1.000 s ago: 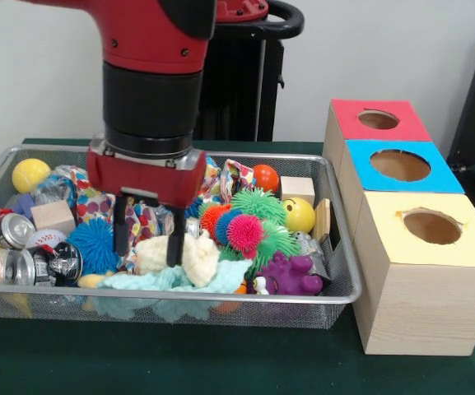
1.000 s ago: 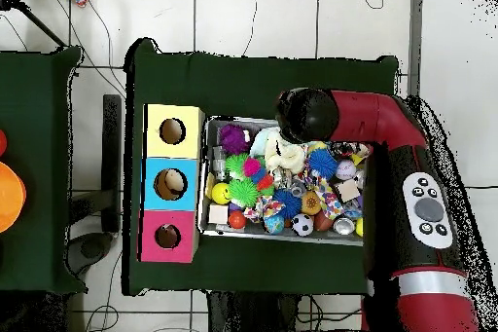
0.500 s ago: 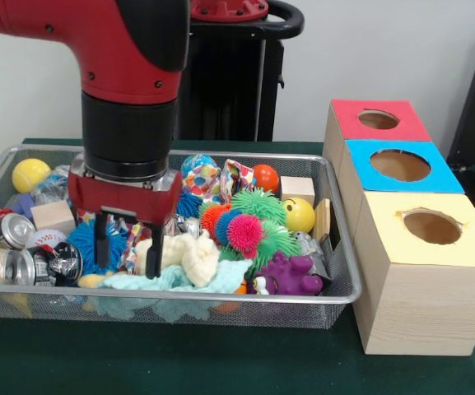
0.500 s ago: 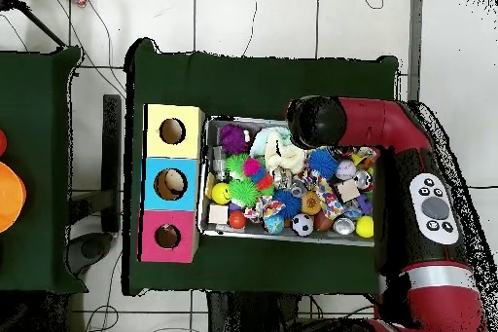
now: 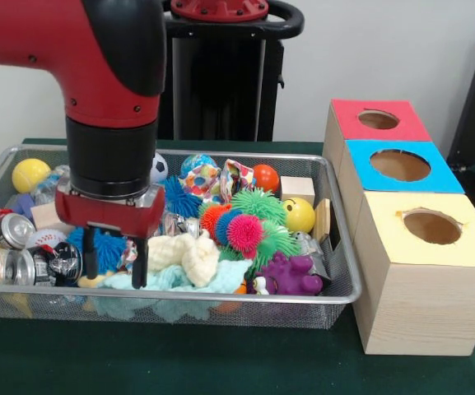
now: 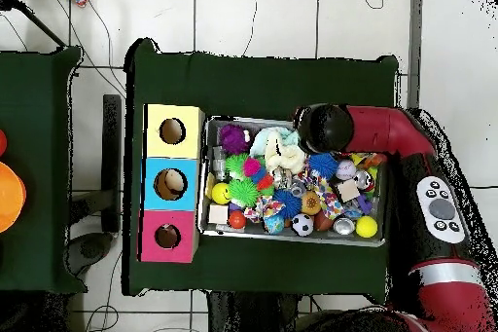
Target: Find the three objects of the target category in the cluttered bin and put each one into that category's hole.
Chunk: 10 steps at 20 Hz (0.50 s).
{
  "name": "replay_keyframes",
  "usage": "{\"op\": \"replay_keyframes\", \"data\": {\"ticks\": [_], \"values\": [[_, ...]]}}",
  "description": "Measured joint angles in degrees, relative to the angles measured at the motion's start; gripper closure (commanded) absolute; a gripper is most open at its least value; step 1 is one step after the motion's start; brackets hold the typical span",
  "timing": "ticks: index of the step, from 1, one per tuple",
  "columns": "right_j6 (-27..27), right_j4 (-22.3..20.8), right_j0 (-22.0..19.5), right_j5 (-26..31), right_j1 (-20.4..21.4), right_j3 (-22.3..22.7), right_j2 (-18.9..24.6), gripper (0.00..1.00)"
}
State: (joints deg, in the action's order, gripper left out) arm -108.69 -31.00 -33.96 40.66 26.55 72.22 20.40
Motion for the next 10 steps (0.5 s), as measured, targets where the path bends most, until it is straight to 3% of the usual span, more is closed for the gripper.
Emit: {"op": "replay_keyframes", "data": {"ticks": [10], "values": [[2.2, -2.5, -3.6, 0.0, -2.0, 1.0, 2.8, 0.0]]}}
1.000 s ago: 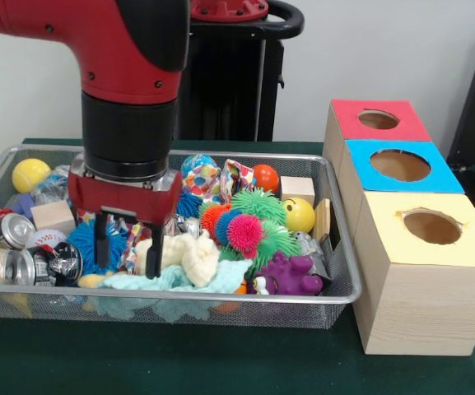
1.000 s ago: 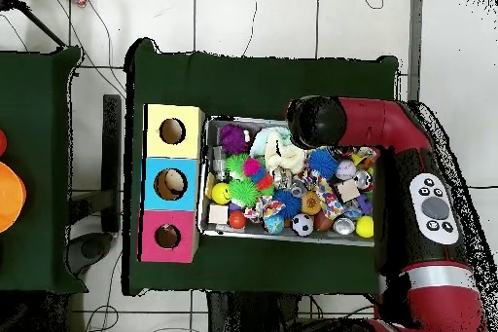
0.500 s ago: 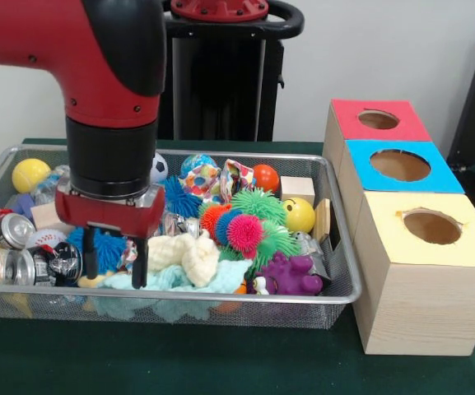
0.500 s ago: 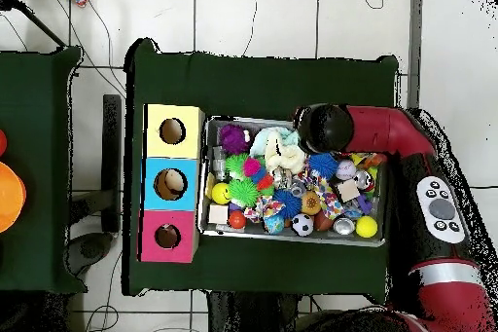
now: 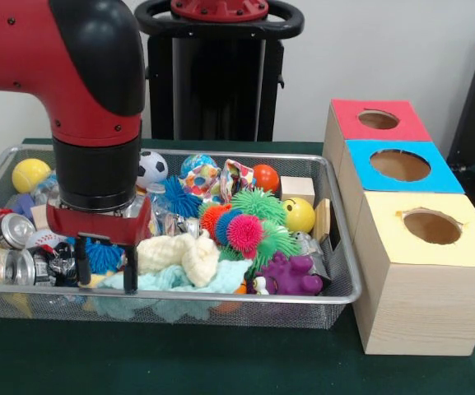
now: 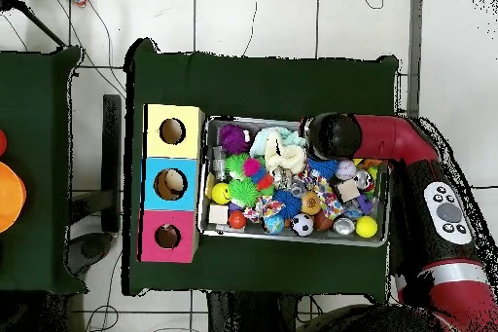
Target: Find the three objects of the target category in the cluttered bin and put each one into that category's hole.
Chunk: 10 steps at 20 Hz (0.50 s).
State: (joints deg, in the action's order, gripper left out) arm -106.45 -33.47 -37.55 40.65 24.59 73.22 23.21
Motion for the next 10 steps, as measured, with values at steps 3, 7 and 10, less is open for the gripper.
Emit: {"op": "replay_keyframes", "data": {"ticks": [3, 7, 10], "values": [[0.9, -0.1, -0.5, 0.0, 0.1, 0.4, 0.6, 0.0], [1.6, -0.1, -0.7, 0.0, 0.1, 0.9, 0.6, 0.0], [2.0, -0.2, -0.9, 0.0, 0.1, 1.7, 0.6, 0.0]]}}
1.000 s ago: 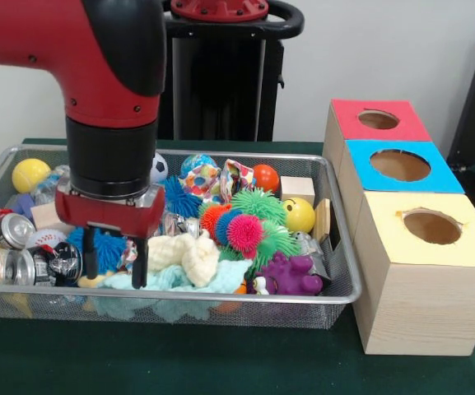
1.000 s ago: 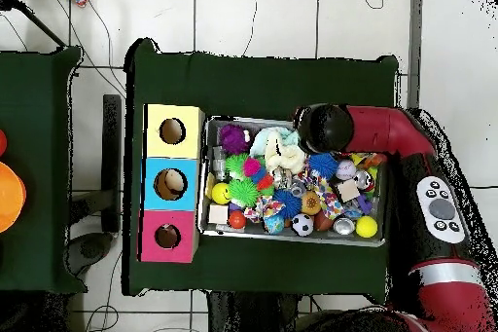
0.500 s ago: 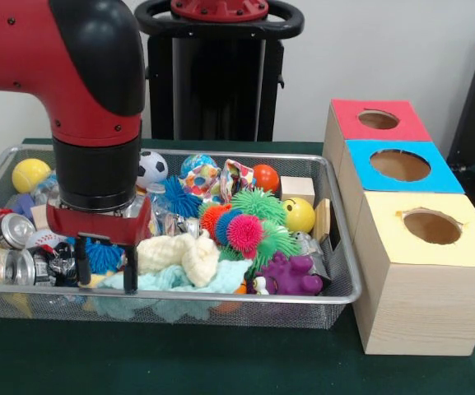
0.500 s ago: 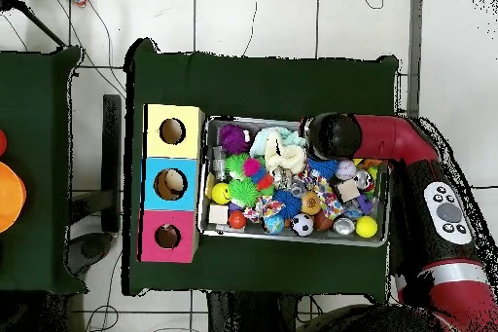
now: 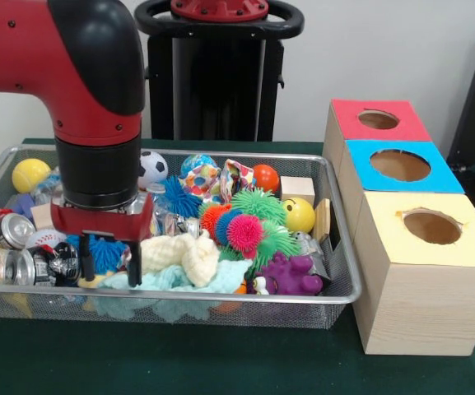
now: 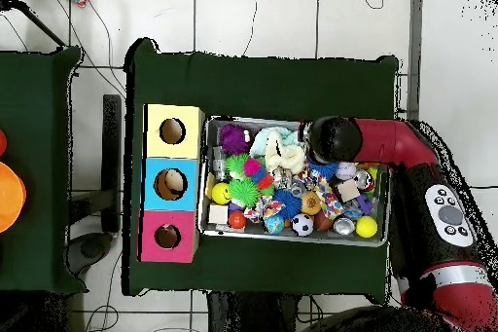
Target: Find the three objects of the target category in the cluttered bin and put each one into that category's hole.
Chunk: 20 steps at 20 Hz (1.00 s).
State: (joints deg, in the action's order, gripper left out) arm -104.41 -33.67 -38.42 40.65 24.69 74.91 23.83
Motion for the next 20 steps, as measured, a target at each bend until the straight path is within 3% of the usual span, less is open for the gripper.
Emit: {"op": "replay_keyframes", "data": {"ticks": [20], "values": [[0.2, -0.2, -0.1, 0.5, -0.3, 1.5, 0.1, 0.0]]}}
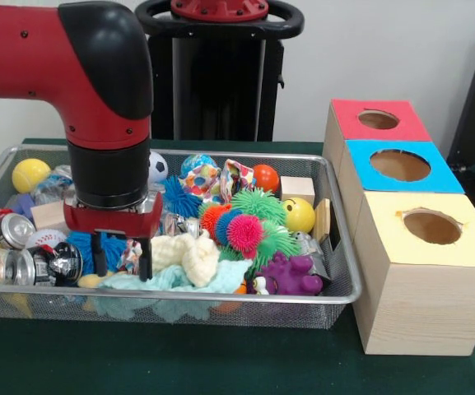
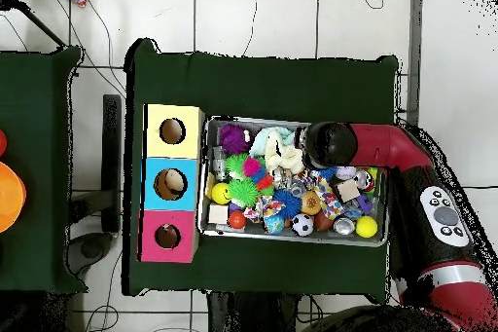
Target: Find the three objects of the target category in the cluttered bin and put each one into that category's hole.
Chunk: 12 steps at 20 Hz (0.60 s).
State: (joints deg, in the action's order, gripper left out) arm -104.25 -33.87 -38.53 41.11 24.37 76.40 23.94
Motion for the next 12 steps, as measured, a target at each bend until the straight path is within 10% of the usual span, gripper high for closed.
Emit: {"op": "replay_keyframes", "data": {"ticks": [12], "values": [[0.0, -3.6, 0.0, 0.0, 0.3, -0.1, 0.0, 0.0]]}}
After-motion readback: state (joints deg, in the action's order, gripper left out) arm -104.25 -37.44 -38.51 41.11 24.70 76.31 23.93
